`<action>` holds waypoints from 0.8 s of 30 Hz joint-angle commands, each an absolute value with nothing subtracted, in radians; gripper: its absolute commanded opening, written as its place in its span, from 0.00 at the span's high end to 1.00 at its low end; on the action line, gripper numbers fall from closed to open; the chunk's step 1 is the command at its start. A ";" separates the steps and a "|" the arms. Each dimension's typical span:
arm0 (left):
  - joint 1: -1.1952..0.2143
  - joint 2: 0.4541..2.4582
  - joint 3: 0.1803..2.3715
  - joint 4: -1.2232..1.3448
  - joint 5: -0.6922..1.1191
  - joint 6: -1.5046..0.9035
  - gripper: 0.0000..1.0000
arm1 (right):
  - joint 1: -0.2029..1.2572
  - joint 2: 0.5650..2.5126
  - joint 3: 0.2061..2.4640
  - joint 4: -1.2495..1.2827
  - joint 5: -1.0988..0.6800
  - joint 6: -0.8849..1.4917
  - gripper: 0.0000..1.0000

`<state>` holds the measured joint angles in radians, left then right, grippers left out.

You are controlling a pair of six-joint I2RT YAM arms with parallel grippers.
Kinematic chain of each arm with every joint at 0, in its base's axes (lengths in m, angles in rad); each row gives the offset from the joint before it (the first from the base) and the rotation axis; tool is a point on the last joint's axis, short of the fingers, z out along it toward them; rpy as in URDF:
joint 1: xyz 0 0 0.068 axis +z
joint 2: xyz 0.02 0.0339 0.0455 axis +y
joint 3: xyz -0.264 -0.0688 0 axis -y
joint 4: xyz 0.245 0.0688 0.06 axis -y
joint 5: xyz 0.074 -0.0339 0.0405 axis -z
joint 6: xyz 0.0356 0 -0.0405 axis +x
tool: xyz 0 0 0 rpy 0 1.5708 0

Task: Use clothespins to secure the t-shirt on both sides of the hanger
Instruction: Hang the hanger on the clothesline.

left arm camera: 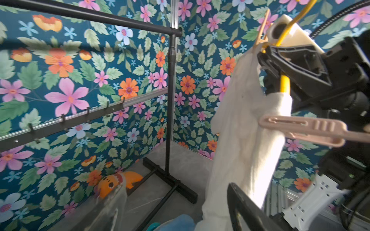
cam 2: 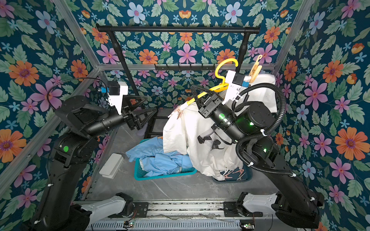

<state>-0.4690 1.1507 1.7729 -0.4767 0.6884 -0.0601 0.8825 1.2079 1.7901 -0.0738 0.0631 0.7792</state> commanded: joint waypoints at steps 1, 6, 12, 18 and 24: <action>-0.493 1.160 1.752 -0.419 0.803 -0.035 0.19 | 0.883 1.211 1.790 0.014 0.073 0.787 1.00; -0.624 1.164 1.737 -0.423 0.726 0.035 0.14 | 0.883 1.234 1.809 0.006 0.079 0.782 1.00; -0.669 1.187 1.750 -0.450 0.647 0.083 0.14 | 0.884 1.254 1.821 0.000 0.075 0.786 1.00; -0.687 1.217 1.770 -0.449 0.553 0.094 0.30 | 0.884 1.263 1.818 0.000 0.057 0.811 1.00; -0.723 1.251 1.799 -0.449 0.590 0.099 0.42 | 0.883 1.279 1.821 -0.008 0.053 0.820 1.00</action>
